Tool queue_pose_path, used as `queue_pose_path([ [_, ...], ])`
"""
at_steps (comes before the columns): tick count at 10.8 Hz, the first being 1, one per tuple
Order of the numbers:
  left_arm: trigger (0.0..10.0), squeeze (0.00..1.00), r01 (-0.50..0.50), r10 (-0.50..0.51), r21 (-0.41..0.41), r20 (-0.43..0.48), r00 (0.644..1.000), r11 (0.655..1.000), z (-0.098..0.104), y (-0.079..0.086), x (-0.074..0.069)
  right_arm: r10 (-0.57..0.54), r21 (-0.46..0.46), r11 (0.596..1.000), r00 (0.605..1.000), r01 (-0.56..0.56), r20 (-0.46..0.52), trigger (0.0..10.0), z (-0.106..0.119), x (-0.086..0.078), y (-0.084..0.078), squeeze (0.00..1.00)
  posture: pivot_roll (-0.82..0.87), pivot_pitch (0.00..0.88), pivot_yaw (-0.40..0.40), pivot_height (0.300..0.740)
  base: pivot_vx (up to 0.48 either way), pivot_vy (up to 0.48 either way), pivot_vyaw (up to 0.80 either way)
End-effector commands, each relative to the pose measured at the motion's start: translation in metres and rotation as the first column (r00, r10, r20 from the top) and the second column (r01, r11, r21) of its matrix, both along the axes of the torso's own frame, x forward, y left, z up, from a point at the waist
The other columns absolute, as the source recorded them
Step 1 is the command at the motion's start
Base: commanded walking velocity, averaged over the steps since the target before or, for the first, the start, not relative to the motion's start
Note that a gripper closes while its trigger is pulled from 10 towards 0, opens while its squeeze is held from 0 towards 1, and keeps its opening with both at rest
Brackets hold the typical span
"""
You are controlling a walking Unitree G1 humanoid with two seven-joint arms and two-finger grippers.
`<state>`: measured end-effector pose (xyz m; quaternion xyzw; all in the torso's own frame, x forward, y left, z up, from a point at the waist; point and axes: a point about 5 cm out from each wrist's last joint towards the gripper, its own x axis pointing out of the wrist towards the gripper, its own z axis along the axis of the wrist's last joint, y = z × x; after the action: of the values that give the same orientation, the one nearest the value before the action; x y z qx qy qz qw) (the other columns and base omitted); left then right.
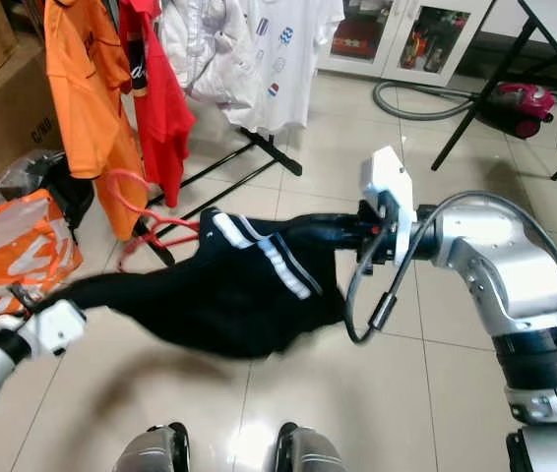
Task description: Hang hanger
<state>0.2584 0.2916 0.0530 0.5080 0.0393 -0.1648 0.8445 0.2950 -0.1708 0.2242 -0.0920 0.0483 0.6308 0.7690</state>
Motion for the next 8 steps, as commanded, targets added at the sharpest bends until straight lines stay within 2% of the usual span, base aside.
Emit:
queue_pose_path([
  [1,0.0,0.00,-0.081,0.083,0.047,-0.048,0.995,0.996,-0.005,0.018,-0.009,-0.024,-0.023,0.999,0.996,0.027,0.091,0.0,0.020,0.004,-0.011,0.00,-0.01,0.195,-0.042,0.740,0.000,0.000,0.00],
  [3,0.0,0.00,-0.135,0.141,0.082,-0.078,0.987,0.988,-0.009,0.030,-0.015,-0.049,-0.017,0.999,0.991,0.051,0.122,0.0,0.032,0.009,-0.023,0.00,-0.01,0.195,-0.042,0.740,0.000,0.000,0.00],
  [5,0.0,0.00,-0.155,0.169,0.124,-0.114,0.979,0.980,-0.014,0.036,-0.020,-0.047,0.080,0.996,0.994,0.039,0.102,0.0,0.045,0.011,-0.030,0.00,-0.01,0.187,-0.039,0.740,0.000,0.000,0.00],
  [8,0.0,0.00,-0.179,0.204,0.162,-0.158,0.966,0.970,-0.020,0.042,-0.028,-0.034,0.099,0.995,0.997,0.028,0.064,0.0,0.045,0.009,-0.041,0.00,-0.01,0.173,-0.036,0.740,0.000,0.000,0.00],
])
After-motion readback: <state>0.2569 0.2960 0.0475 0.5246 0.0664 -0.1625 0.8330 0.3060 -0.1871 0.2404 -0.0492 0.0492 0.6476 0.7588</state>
